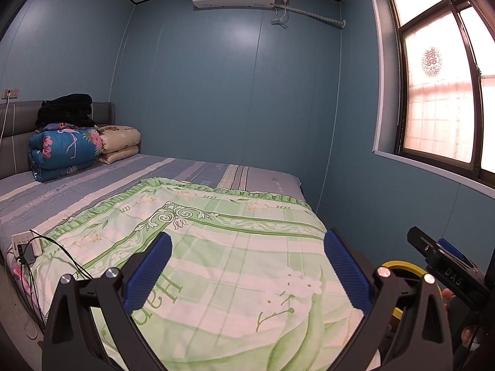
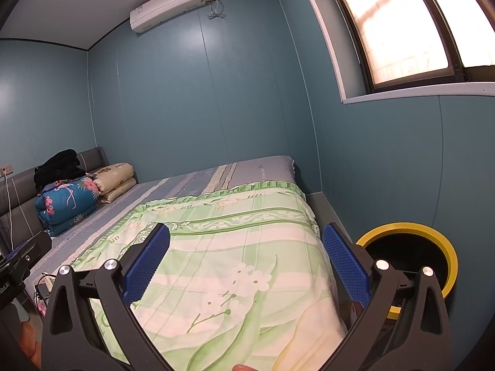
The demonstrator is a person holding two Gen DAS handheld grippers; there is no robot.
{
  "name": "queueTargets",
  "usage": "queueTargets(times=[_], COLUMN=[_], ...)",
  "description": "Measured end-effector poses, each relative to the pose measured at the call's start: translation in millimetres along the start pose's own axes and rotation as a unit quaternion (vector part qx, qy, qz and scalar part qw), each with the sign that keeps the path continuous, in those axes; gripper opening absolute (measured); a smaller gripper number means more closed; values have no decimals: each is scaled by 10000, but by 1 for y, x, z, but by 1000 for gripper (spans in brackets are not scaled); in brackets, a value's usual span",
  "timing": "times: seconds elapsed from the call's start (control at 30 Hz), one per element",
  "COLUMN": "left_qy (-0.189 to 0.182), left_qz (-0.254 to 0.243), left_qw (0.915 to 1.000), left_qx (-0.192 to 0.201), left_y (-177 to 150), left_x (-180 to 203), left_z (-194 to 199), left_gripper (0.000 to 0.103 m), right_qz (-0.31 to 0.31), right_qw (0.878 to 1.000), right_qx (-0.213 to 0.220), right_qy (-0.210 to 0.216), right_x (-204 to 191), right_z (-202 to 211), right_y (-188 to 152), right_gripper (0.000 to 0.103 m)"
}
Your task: Collect trash
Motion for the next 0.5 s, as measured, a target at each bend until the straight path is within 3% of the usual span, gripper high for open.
queueTargets(times=[0.5], left_qy=[-21], left_qz=[-36], left_qw=[10000], left_qx=[-84], left_y=[-1], left_x=[1], left_z=[-4], left_gripper=[95], right_qz=[-56], right_qw=[10000], right_qx=[-74], right_qy=[-11], right_x=[0], right_z=[-3], right_y=[-2], right_gripper=[95])
Point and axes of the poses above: each gripper's, at about its wrist camera, not at the fingertips, and z roughly against the way its jaws point, x to its right, y to its top, the point moved 3 cm from there along -z, roughly the way its jaws point, and after that the axes turned 7 degrees about -x, right-handed, at the moved point
